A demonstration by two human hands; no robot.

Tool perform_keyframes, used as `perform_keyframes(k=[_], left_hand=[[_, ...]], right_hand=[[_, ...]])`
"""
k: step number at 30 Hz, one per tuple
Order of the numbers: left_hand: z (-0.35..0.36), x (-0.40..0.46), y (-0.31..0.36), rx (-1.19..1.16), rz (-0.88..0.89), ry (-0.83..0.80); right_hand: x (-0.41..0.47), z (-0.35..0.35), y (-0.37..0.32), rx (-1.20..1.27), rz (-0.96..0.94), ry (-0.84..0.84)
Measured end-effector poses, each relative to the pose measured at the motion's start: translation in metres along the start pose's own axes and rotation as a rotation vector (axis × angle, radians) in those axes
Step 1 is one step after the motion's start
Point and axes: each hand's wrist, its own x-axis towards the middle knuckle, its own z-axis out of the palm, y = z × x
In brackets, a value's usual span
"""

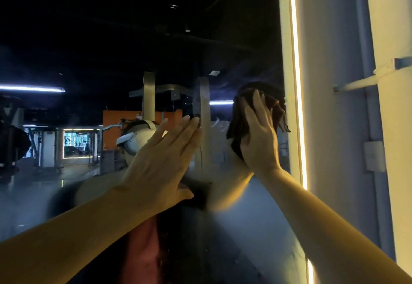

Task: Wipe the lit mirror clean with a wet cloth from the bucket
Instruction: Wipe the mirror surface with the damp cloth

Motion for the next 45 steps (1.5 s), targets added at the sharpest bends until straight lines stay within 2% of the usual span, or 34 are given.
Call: perform_keyframes(k=[4,5,8,11,13,17,20,22,25,28,34,40,45], left_hand=[[-0.006,-0.002,0.006,0.048,-0.041,-0.095],[-0.006,-0.002,0.007,0.054,-0.04,-0.099],[-0.005,-0.004,0.01,0.046,-0.075,-0.163],[-0.006,-0.004,0.01,0.02,-0.078,-0.163],[-0.008,-0.005,0.009,0.009,-0.083,-0.171],[-0.009,-0.004,0.01,0.009,-0.077,-0.15],[-0.008,-0.012,0.014,-0.074,-0.099,-0.111],[-0.004,-0.024,0.021,-0.086,-0.081,-0.076],[0.005,-0.041,0.033,-0.072,-0.052,-0.129],[0.011,-0.044,0.042,-0.052,-0.026,-0.123],[0.019,-0.046,0.057,0.017,-0.025,-0.11],[0.019,-0.047,0.06,0.025,-0.043,-0.078],[0.018,-0.048,0.061,-0.008,-0.057,-0.112]], right_hand=[[0.028,-0.009,0.009,0.02,0.249,0.08],[0.034,-0.006,-0.001,0.01,0.258,0.075],[0.018,0.007,-0.042,-0.007,0.059,-0.017],[-0.016,0.006,-0.048,0.003,-0.072,-0.088],[-0.019,0.002,-0.034,-0.009,-0.042,-0.068],[-0.003,0.007,-0.045,-0.007,0.184,0.03],[-0.029,0.012,-0.066,-0.047,0.062,-0.067],[-0.055,0.008,-0.056,-0.102,-0.031,-0.129],[-0.065,0.001,-0.034,-0.097,0.076,-0.05],[-0.061,0.006,-0.042,-0.062,0.202,0.038],[-0.089,-0.001,-0.039,-0.07,-0.072,-0.115],[-0.082,0.009,-0.052,-0.017,0.181,0.058],[-0.1,0.001,-0.04,-0.023,-0.06,-0.065]])
